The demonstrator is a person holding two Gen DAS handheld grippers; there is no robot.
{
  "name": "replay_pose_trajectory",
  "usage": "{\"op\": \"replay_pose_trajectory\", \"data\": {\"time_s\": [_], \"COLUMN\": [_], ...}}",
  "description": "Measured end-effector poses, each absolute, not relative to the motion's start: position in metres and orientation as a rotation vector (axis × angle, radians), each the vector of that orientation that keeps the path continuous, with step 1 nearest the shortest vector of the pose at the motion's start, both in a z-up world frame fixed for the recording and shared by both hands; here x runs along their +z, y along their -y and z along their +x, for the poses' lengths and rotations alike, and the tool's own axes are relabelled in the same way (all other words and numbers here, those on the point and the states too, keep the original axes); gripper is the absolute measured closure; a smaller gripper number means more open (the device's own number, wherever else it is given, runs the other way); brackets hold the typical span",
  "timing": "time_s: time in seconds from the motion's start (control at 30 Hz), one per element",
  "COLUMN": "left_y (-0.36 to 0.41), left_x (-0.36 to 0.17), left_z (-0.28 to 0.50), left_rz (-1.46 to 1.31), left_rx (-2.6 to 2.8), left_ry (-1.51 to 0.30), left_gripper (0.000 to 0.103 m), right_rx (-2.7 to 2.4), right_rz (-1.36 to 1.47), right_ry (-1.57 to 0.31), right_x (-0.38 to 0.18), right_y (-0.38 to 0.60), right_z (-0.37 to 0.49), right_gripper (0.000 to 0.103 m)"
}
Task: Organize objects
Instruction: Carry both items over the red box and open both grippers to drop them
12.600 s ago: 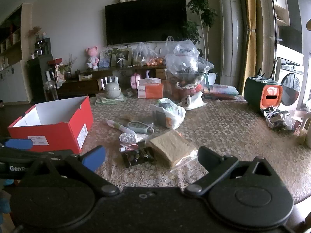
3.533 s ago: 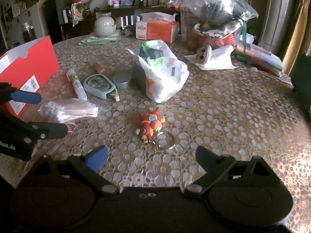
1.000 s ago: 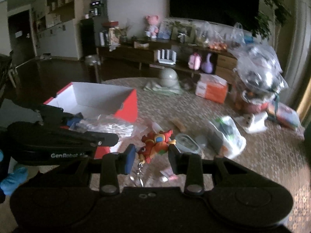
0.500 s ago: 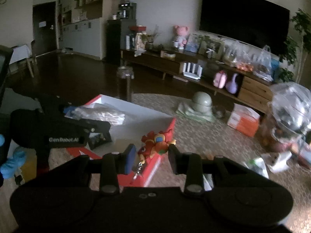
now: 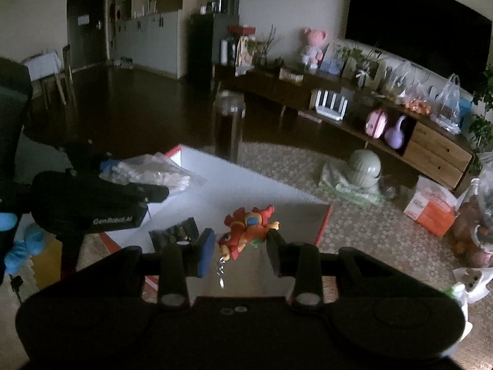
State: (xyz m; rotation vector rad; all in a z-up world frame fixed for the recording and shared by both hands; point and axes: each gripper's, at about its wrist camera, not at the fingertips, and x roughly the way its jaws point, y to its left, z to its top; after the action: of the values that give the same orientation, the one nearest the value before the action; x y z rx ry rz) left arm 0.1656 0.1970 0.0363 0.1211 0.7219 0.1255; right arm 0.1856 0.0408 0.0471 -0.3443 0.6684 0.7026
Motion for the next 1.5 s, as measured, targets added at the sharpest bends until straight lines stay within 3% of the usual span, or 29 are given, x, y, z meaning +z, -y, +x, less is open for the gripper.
{"op": "replay_pose_trajectory", "data": {"time_s": [0.7, 1.23, 1.43, 1.5], "left_y": [-0.219, -0.219, -0.214, -0.211], "left_x": [-0.034, -0.047, -0.044, -0.040], "left_z": [0.227, 0.231, 0.227, 0.224], "left_rz": [0.185, 0.193, 0.209, 0.220], "left_rx": [0.145, 0.113, 0.111, 0.118], "left_ry": [-0.947, -1.061, -1.043, -1.021], "left_gripper": [0.064, 0.064, 0.050, 0.031], "right_rx": [0.661, 0.630, 0.627, 0.632], "right_rz": [-0.382, -0.370, -0.362, -0.350], "right_ry": [-0.863, -0.952, -0.941, -0.936], "right_x": [-0.033, -0.048, -0.042, -0.038], "right_y": [-0.088, -0.090, -0.083, -0.080], "right_z": [0.222, 0.229, 0.226, 0.224], "right_gripper": [0.067, 0.066, 0.061, 0.057]}}
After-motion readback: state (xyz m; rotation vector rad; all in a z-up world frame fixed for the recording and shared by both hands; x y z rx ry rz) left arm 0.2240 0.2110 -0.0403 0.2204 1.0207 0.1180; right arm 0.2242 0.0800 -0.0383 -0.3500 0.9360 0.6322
